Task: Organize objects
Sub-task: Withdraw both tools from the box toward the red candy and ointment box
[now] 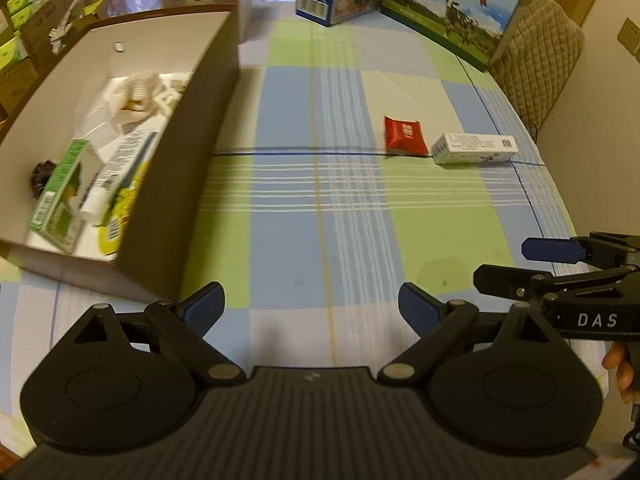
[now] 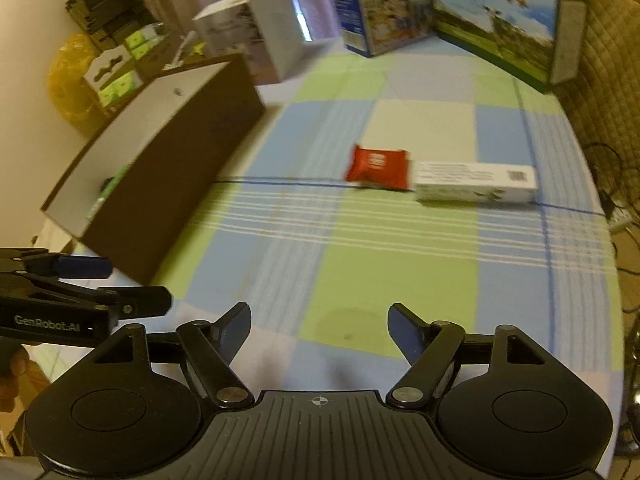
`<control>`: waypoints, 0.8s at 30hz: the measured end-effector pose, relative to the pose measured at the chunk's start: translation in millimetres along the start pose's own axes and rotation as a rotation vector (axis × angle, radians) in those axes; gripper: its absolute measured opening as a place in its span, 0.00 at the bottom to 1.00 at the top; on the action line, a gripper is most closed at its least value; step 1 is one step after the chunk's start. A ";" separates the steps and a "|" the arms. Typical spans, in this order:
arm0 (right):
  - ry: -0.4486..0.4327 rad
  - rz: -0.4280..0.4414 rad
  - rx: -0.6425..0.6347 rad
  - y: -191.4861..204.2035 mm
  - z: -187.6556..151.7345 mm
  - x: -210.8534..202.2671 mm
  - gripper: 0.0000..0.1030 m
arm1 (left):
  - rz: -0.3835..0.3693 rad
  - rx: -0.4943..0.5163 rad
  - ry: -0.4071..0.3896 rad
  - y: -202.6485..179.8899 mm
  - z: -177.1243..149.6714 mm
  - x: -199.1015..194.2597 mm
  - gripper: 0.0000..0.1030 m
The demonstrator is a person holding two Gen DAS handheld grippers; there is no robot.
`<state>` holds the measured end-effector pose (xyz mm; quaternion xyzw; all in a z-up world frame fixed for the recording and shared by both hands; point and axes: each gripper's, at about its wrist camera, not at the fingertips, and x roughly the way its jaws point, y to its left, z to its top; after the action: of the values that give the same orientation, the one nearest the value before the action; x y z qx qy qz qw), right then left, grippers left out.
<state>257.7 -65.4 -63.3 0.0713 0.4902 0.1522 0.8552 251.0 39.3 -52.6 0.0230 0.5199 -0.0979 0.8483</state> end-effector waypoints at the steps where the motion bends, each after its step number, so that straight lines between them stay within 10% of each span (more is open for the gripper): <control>1: 0.000 -0.008 0.007 -6.1 0.0 0.1 0.71 | -0.002 0.008 0.004 -3.7 2.0 2.9 0.89; 12: -0.062 -0.109 0.008 -69.7 10.6 -0.1 0.71 | -0.037 0.093 -0.019 -41.4 33.0 47.3 0.89; 24: -0.151 -0.184 -0.300 -103.8 45.8 38.3 0.71 | -0.027 0.181 -0.065 -62.0 69.5 95.2 0.87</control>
<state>335.0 -149.4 -99.5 -0.0908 0.4012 0.1389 0.9009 342.1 -44.8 -101.3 0.0895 0.4812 -0.1568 0.8578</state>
